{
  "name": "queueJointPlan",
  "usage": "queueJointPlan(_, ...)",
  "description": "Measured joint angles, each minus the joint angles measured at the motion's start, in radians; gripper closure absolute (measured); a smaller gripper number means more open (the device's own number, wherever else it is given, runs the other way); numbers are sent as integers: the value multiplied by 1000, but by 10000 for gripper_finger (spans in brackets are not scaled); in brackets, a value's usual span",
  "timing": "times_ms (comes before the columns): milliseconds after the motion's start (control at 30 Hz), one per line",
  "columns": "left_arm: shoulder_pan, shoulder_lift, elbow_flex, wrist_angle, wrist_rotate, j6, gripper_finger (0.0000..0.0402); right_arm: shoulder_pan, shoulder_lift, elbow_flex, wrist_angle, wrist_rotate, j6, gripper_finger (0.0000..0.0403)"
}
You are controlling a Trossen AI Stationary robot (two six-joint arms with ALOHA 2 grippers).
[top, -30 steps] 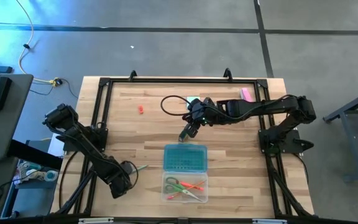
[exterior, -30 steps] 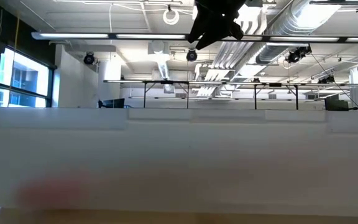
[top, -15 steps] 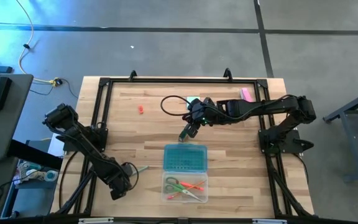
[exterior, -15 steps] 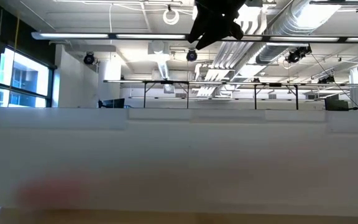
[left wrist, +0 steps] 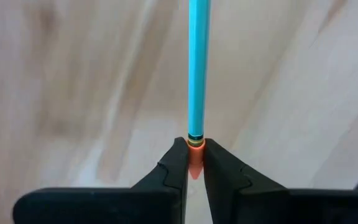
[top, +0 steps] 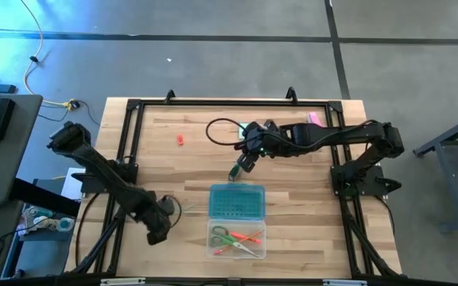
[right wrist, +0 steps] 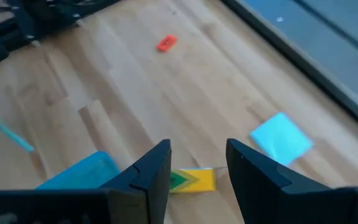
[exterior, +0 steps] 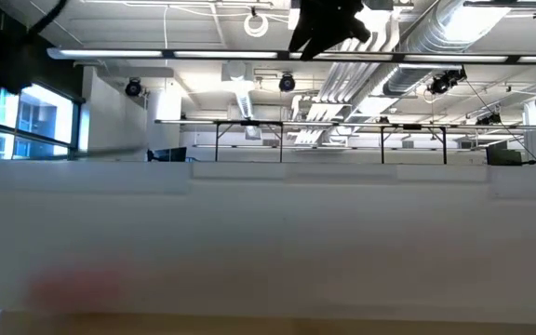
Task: Pack school essentials
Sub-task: Put the blue pencil into the supply box
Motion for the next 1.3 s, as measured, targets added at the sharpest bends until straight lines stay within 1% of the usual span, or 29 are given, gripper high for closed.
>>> queueJointPlan(100,68,-62,1,22,-51,78,373,0,-1,79,-78,36,4,259)
queueJointPlan(233,161,-129,2,119,-67,206,372,0,-1,166,-172,88,38,259)
queueJointPlan(367,239,-159,3,257,-67,334,372,-1,-2,230,-247,133,99,259)
queueJointPlan(433,270,-160,4,333,-47,383,372,-1,-1,252,-275,154,119,259)
queueJointPlan(533,306,-160,11,402,-17,431,372,-1,-2,264,-293,171,132,259)
queueJointPlan(733,354,-148,92,406,-16,532,372,-1,-2,266,-299,175,138,259)
queueJointPlan(867,372,-124,132,404,-16,562,371,-1,-2,266,-305,175,164,259)
queueJointPlan(1033,366,-45,182,444,0,571,371,-8,-2,266,-324,178,210,259)
queueJointPlan(1100,355,4,209,466,22,618,371,-18,-2,266,-344,178,236,259)
queueJointPlan(1300,322,144,301,403,26,761,371,-59,-1,266,-421,197,268,259)
